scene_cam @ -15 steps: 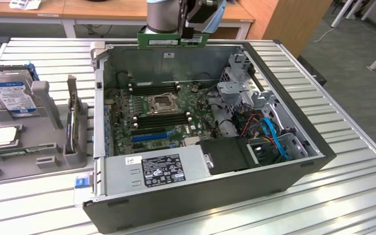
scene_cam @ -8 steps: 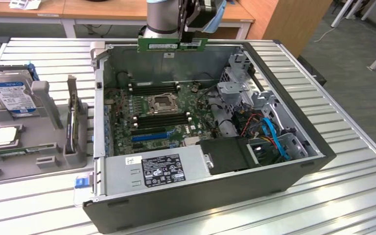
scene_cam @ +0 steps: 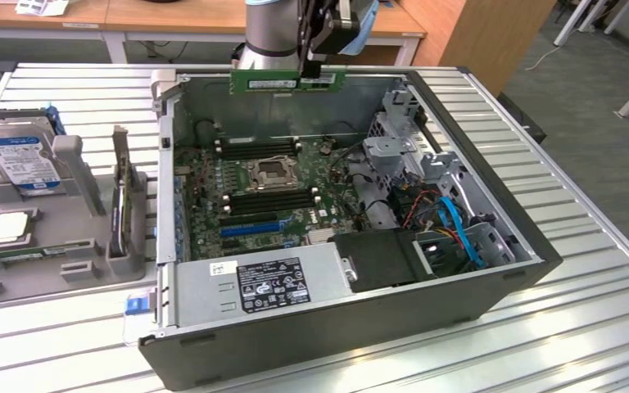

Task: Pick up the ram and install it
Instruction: 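Insert the ram into the slot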

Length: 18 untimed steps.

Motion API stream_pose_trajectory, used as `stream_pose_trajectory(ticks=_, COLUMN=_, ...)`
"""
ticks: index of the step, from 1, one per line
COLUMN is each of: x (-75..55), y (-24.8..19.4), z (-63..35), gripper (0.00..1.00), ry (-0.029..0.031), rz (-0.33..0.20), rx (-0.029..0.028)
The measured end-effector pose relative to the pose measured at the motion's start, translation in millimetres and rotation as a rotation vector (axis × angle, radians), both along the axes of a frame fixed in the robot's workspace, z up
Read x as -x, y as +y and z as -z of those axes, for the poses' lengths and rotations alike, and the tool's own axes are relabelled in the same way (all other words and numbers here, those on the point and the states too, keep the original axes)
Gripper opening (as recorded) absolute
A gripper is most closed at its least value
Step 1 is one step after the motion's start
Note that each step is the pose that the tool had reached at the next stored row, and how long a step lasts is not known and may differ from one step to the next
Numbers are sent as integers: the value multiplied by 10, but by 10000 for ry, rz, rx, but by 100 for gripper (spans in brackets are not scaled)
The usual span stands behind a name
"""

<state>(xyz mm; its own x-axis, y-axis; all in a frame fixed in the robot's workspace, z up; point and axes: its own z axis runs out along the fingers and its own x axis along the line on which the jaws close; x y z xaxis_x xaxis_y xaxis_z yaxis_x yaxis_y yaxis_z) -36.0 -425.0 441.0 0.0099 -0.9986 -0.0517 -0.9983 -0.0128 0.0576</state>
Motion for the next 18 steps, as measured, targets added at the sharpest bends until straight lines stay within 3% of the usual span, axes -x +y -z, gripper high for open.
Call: stream_pose_trajectory(ticks=18, x=0, y=0, z=137, gripper=11, ry=0, rz=0, rx=0)
